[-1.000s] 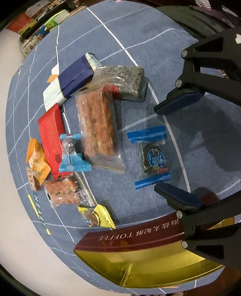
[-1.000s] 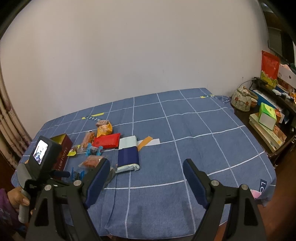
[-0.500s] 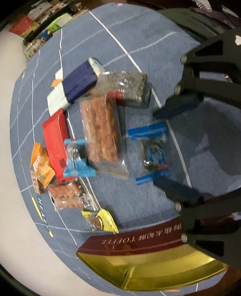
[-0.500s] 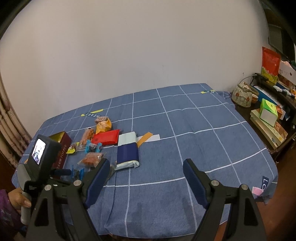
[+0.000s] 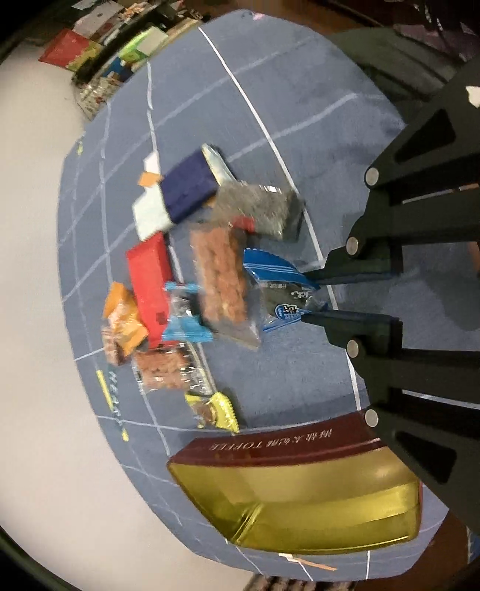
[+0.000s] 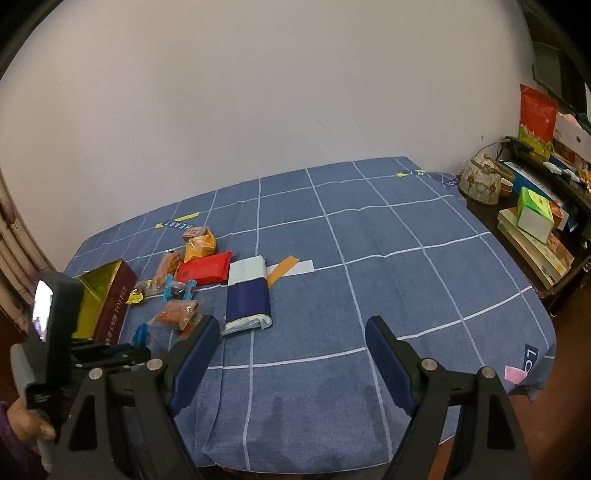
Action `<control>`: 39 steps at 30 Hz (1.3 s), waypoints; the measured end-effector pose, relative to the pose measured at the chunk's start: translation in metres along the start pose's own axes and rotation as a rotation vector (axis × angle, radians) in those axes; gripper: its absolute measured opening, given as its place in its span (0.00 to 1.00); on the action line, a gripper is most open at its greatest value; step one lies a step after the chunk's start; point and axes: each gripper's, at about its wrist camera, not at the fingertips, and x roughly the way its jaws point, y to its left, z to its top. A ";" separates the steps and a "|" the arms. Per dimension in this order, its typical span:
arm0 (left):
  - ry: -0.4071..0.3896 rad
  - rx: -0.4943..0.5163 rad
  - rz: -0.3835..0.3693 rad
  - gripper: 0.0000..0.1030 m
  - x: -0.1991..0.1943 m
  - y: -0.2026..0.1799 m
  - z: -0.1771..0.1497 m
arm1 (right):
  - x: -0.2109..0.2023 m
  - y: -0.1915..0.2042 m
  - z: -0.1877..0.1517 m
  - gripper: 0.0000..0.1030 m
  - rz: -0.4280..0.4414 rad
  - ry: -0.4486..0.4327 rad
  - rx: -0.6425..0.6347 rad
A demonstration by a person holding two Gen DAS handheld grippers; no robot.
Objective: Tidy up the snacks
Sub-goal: 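Close the left gripper on the blue-wrapped candy and lift it, then carry the candy into the tin with the left gripper while the right grasps a biscuit bag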
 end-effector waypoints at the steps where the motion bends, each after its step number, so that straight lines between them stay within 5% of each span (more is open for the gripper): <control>1: -0.012 0.002 0.005 0.10 -0.008 -0.002 -0.001 | 0.000 0.001 0.000 0.81 -0.002 -0.001 -0.004; 17: -0.074 -0.018 0.033 0.10 -0.043 -0.004 0.007 | 0.007 0.002 -0.006 0.81 -0.014 0.027 -0.023; 19: -0.072 -0.033 0.029 0.03 -0.044 0.002 0.007 | 0.009 0.003 -0.007 0.81 -0.014 0.034 -0.030; 29: -0.105 -0.119 0.053 0.02 -0.059 0.053 0.008 | 0.014 0.019 -0.014 0.81 0.082 0.053 -0.085; 32: -0.084 -0.131 -0.012 0.02 -0.061 0.068 0.006 | 0.019 0.022 -0.017 0.81 0.085 0.072 -0.090; 35: -0.054 -0.050 -0.019 0.11 -0.062 0.059 -0.003 | 0.022 0.022 -0.019 0.81 0.115 0.091 -0.072; 38: -0.010 0.016 -0.071 0.50 -0.064 0.048 -0.028 | 0.023 0.025 -0.019 0.81 0.110 0.101 -0.088; 39: -0.019 0.030 -0.080 0.49 -0.066 0.045 -0.038 | 0.023 0.026 -0.020 0.81 0.110 0.101 -0.092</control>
